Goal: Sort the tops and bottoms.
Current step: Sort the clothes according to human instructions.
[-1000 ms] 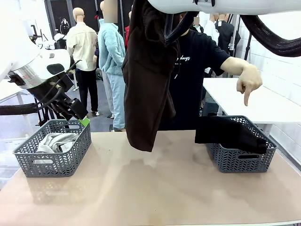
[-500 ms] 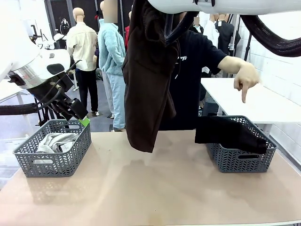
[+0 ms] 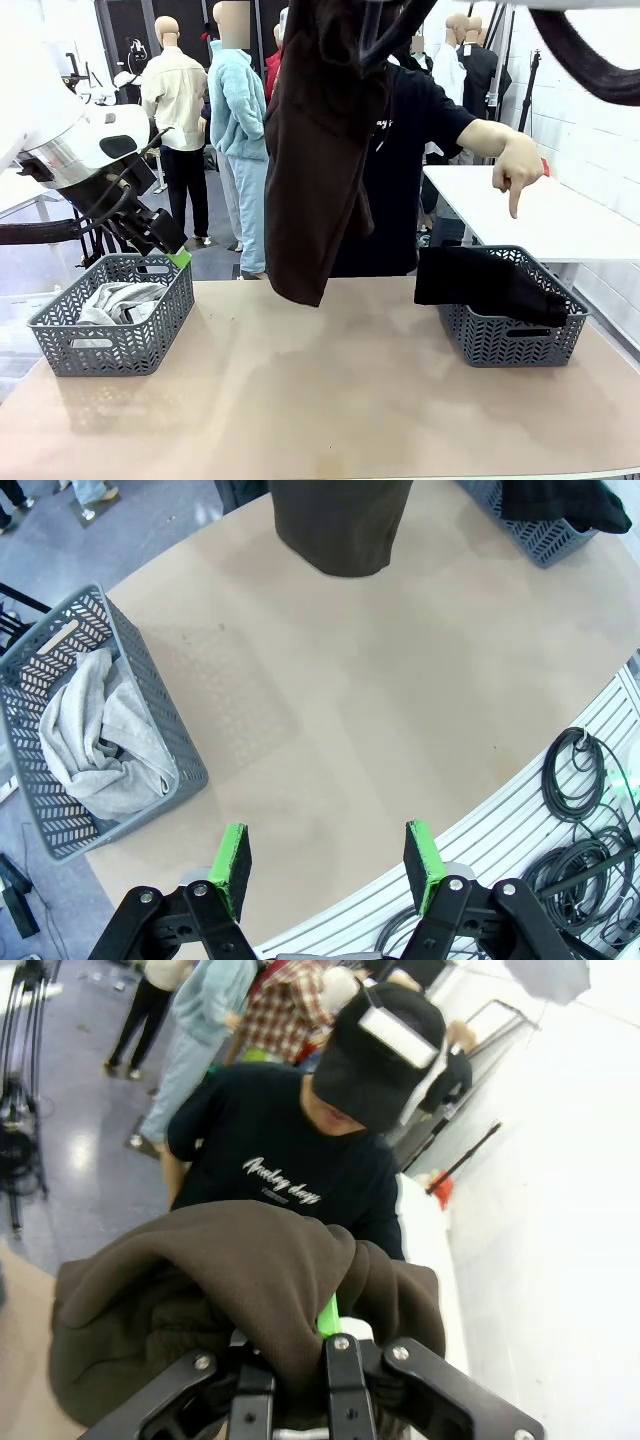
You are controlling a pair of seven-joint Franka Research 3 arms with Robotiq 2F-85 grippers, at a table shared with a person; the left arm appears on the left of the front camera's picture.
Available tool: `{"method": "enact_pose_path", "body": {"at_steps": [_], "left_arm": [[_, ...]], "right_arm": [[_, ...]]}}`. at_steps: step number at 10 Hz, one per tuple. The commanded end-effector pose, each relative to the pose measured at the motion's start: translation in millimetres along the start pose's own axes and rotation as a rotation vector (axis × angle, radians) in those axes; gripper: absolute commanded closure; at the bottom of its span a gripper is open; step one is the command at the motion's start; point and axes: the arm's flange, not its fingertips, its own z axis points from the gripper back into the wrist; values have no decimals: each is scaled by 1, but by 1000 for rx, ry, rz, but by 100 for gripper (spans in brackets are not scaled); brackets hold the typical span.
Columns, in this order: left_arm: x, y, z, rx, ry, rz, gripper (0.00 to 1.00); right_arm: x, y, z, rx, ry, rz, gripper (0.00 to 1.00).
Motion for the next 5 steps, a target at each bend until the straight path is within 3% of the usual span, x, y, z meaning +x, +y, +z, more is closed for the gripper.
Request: {"method": "enact_pose_path", "body": {"at_steps": [1,4,5], "left_arm": [[1,1,0,0,-5,1,20],[1,1,0,0,-5,1,20],[1,1,0,0,-5,1,20]], "right_arm": [[17,-57,16,-97,-16,-26,100],[16,-115,36,-213,-1,-86,100],[9,-96,31,-148,-10,-56,100]]}}
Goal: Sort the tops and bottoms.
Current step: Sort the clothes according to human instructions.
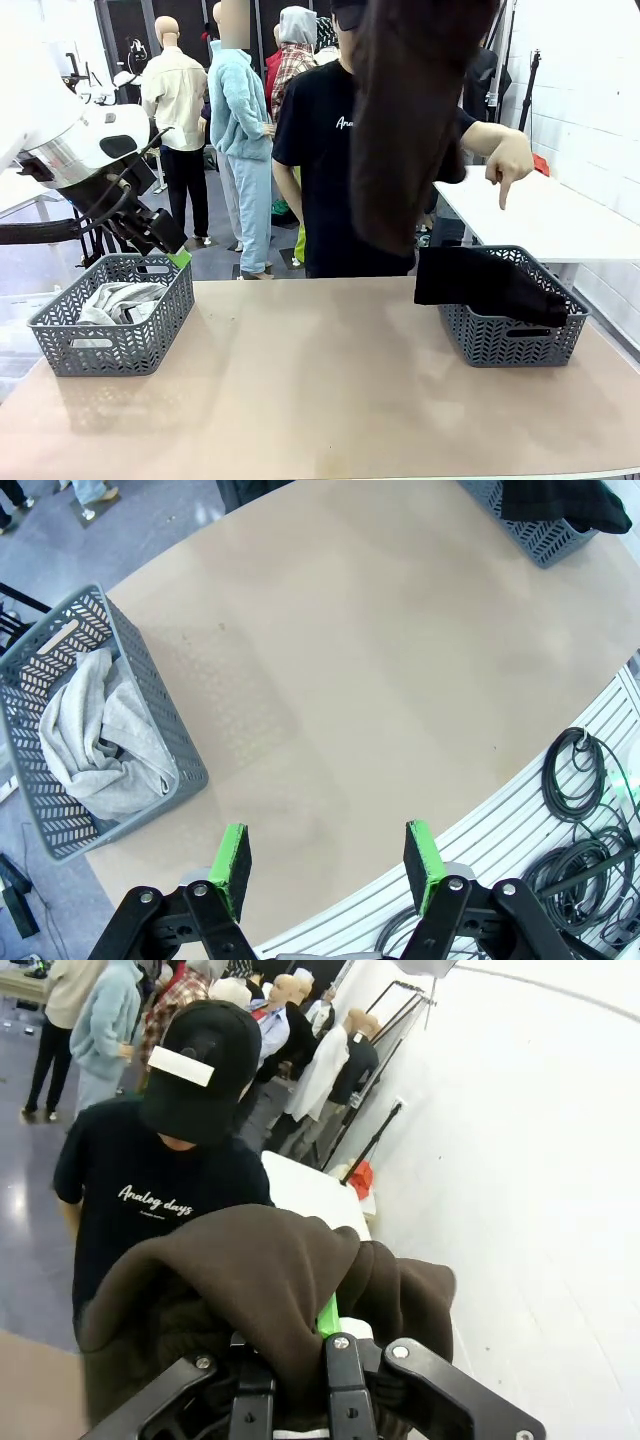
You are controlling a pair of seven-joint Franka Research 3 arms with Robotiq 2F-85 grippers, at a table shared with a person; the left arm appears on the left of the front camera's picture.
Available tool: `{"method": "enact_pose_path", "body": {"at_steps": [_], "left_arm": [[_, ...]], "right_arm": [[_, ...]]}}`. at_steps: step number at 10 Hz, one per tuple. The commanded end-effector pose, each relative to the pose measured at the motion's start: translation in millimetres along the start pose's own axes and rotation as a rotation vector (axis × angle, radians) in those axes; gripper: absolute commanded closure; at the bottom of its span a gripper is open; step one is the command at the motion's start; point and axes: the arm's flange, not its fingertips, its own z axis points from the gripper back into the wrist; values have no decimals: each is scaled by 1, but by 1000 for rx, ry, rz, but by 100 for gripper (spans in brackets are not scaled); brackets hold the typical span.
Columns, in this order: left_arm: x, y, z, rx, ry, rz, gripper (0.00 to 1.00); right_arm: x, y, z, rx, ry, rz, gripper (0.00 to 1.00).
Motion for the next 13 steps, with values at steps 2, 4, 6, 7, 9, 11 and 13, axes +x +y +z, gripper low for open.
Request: {"method": "enact_pose_path", "body": {"at_steps": [2,4,6,7,9,11,13], "left_arm": [[1,1,0,0,-5,1,20],[1,1,0,0,-5,1,20],[1,1,0,0,-5,1,20],[1,1,0,0,-5,1,20],[1,1,0,0,-5,1,20],[1,1,0,0,-5,1,20],[1,1,0,0,-5,1,20]], "right_arm": [[2,21,2,36,-18,18,100],[2,21,2,36,-18,18,100],[2,21,2,36,-18,18,100],[-2,27,-2,39,6,29,100],[-16,-17,-25,-89,101,-44,100],[-21,-48,-19,-165,123,-70,100],[-45,-74,-21,-183,213,-49,100]]}}
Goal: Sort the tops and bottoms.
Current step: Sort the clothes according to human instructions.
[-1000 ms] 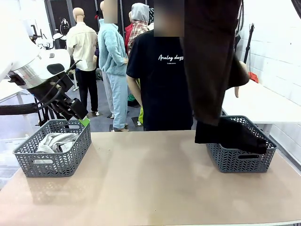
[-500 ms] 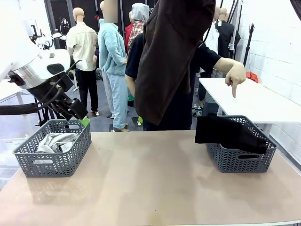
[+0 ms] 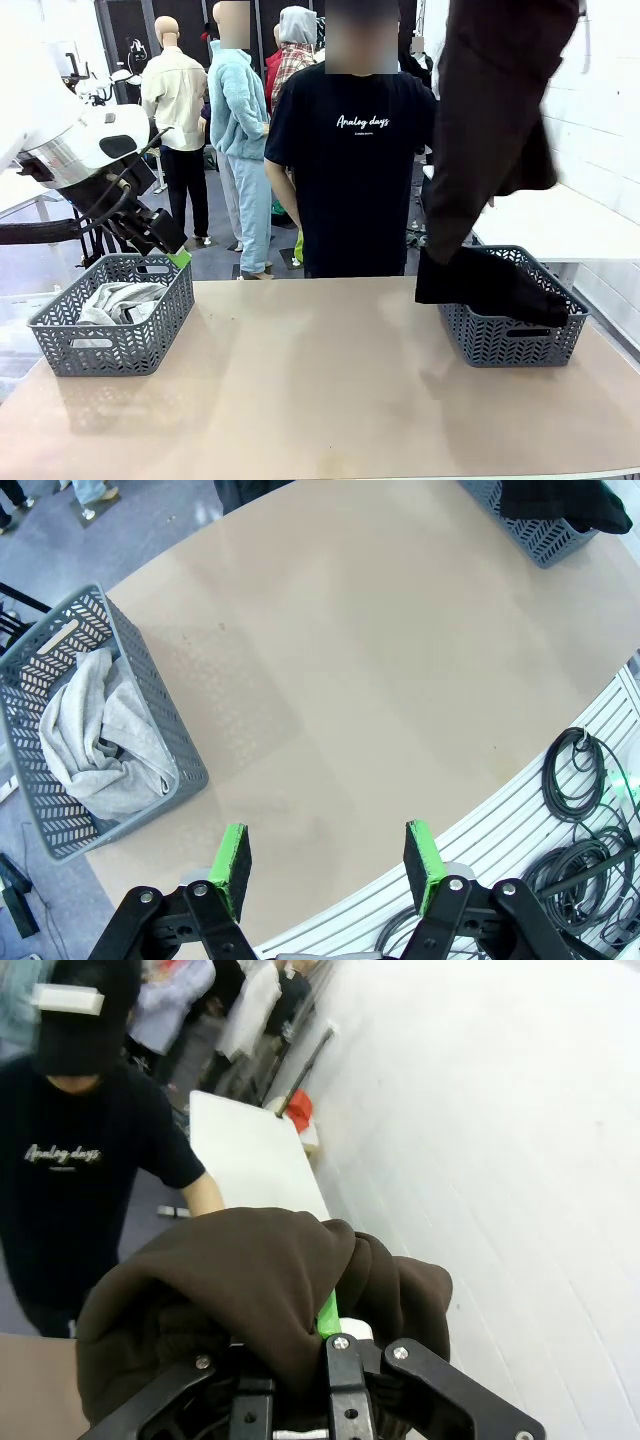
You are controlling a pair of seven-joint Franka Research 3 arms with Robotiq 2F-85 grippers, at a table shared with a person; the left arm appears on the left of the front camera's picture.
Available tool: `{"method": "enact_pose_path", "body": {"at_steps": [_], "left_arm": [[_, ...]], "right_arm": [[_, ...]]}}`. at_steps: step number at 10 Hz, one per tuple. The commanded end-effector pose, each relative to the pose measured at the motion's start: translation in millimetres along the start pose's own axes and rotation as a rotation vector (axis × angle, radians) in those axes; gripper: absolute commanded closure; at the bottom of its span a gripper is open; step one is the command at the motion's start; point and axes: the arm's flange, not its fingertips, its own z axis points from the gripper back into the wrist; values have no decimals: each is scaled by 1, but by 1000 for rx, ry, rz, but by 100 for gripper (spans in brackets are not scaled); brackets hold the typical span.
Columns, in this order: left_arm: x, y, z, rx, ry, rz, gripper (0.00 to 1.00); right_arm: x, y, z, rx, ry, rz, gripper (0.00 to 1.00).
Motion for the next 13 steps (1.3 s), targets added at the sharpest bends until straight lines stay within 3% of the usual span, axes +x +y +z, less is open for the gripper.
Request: {"method": "enact_pose_path", "body": {"at_steps": [1,3,6,8,12,13], "left_arm": [[1,1,0,0,-5,1,20],[1,1,0,0,-5,1,20],[1,1,0,0,-5,1,20],[1,1,0,0,-5,1,20],[1,1,0,0,-5,1,20],[1,1,0,0,-5,1,20]], "right_arm": [[-28,-15,-4,-33,64,18,100],[-68,-11,-37,-115,169,31,100],[-114,-2,-82,-124,309,-31,100],[-120,15,-97,-118,340,-65,100],[-92,56,-113,-71,334,-180,100],[-111,42,-105,-92,348,-92,100]]}}
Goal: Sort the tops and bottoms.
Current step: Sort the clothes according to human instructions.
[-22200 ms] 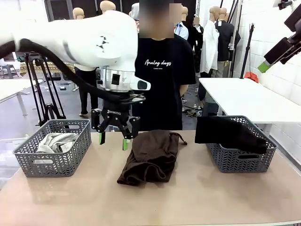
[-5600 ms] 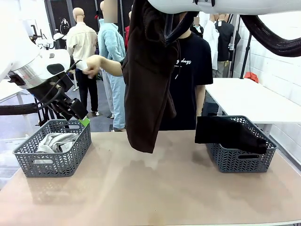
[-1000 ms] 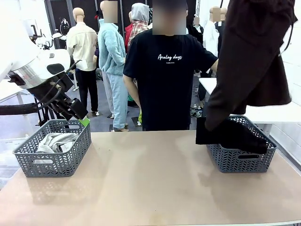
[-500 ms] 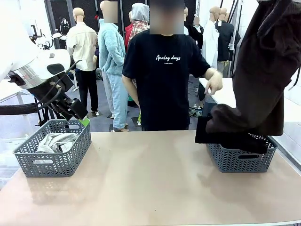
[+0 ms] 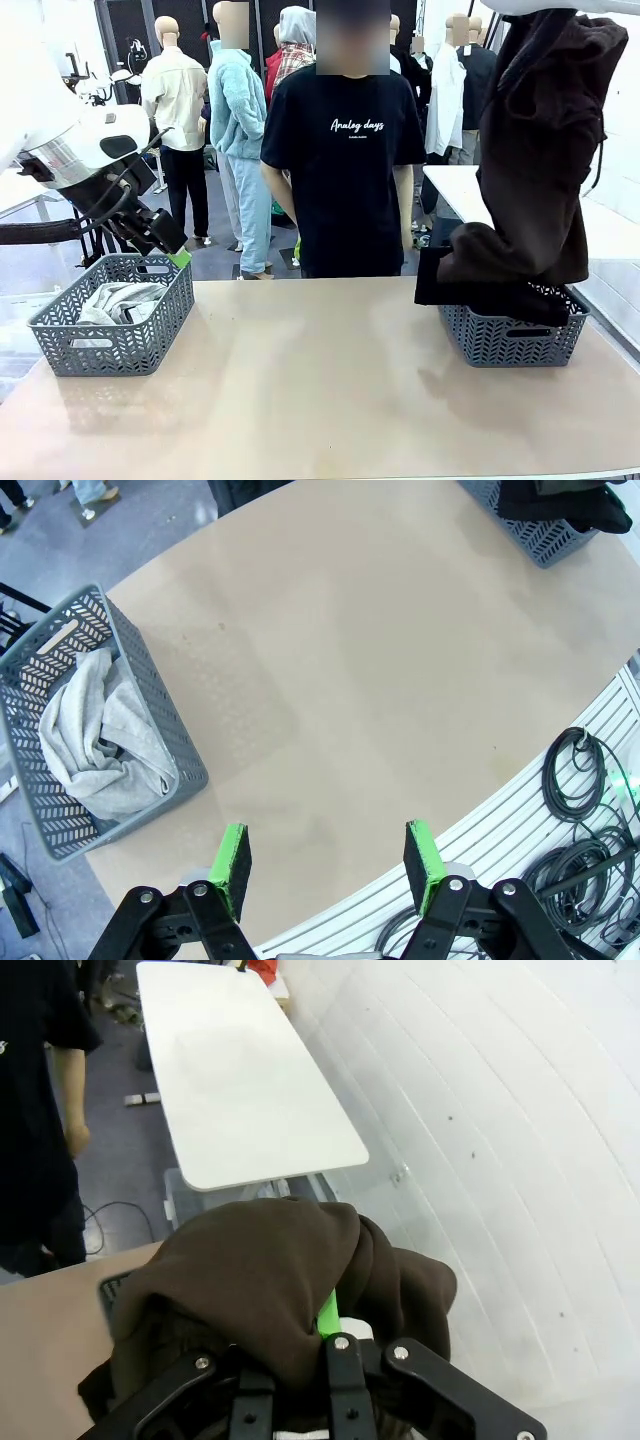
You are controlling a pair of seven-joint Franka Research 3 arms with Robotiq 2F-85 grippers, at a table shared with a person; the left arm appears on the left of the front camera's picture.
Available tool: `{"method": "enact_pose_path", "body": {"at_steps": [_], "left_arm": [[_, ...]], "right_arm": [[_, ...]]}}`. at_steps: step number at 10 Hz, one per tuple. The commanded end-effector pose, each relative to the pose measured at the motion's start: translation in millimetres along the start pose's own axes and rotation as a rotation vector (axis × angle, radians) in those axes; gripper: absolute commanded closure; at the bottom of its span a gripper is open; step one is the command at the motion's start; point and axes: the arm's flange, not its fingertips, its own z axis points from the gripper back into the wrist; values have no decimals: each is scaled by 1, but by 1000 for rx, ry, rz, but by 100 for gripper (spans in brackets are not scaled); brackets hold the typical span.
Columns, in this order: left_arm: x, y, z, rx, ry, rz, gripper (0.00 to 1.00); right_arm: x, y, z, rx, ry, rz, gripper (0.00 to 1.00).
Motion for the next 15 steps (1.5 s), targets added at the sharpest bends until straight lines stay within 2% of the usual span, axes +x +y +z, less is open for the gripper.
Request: {"method": "enact_pose_path", "body": {"at_steps": [1,5,6,7,9,11,12,13,15], "left_arm": [[1,1,0,0,-6,1,20],[1,1,0,0,-6,1,20],[1,1,0,0,-6,1,20],[1,1,0,0,-6,1,20],[1,1,0,0,-6,1,20],[1,1,0,0,-6,1,20],[1,1,0,0,-6,1,20],[1,1,0,0,-6,1,20],[1,1,0,0,-6,1,20]], "right_arm": [[-6,-17,1,-19,1,24,100],[-1,-9,-1,-15,10,10,100],[6,-8,-12,146,0,12,100],[16,-3,-35,330,39,27,100],[26,10,-65,483,114,-11,100],[24,16,-101,529,234,-35,100],[16,28,-129,570,341,-30,100],[2,42,-153,584,453,-5,100],[-28,66,-181,586,616,67,100]]}}
